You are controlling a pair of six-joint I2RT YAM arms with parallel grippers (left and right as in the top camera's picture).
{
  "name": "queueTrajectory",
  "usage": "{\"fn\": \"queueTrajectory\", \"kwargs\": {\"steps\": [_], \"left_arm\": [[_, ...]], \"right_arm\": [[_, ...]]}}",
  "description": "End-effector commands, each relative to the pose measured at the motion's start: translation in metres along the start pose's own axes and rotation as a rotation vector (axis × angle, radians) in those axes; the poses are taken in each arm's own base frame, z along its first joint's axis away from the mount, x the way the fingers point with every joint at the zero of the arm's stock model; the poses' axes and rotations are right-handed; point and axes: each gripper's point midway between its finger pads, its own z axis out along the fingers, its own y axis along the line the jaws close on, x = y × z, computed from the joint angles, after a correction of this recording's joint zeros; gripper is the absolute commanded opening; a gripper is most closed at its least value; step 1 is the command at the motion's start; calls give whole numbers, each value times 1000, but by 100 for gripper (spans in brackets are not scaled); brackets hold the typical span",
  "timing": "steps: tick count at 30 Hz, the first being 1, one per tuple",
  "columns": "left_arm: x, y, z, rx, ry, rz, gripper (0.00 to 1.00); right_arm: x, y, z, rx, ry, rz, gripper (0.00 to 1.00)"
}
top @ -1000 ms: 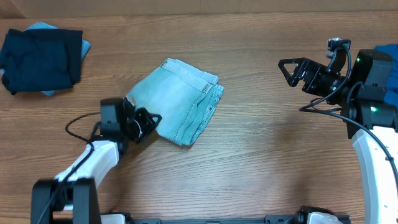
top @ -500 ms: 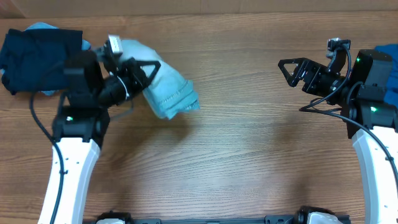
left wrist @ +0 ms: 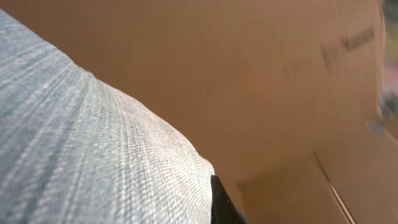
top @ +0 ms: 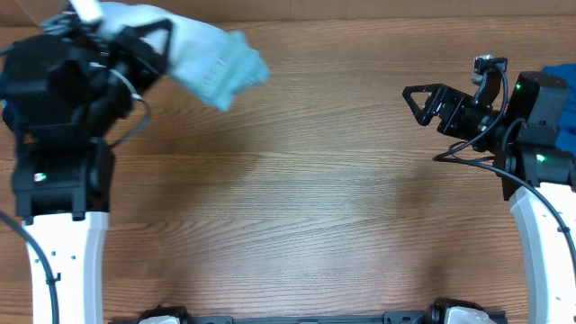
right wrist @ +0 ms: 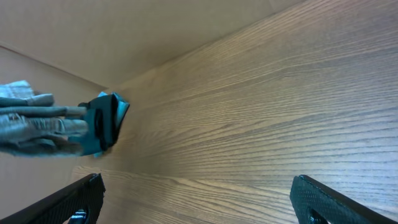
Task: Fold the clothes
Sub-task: 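Lift the shorts with the left gripper and carry them to the upper-left stack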
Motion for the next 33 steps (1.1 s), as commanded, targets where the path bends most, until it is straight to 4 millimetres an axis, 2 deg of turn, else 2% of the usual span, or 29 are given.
{"fn": "queueTrajectory", "kwargs": {"steps": [1,5,12,16,24,30,33], "left_arm": [[-65,8,-18,-47,-204,29,4],[-98,34,-7,-38,-227,46,4],[-154,87,44,-31,-227,55,4],[-183,118,63,-62,-257,53,4],[-226,175,62,-111,-310,82,4],[-250,193,59,-79,-383,117,4],[-255,210,64,-94,-414,94,4]], "right_arm": [[-8,6,-4,-6,-21,-24,100],[-8,5,-4,-5,-18,-21,100],[-7,5,-4,-5,-15,-19,100],[-7,5,-4,-5,-15,-19,100],[1,2,-4,6,15,8,100],[9,0,-4,16,45,34,100],[12,-1,-4,19,54,43,100]]}}
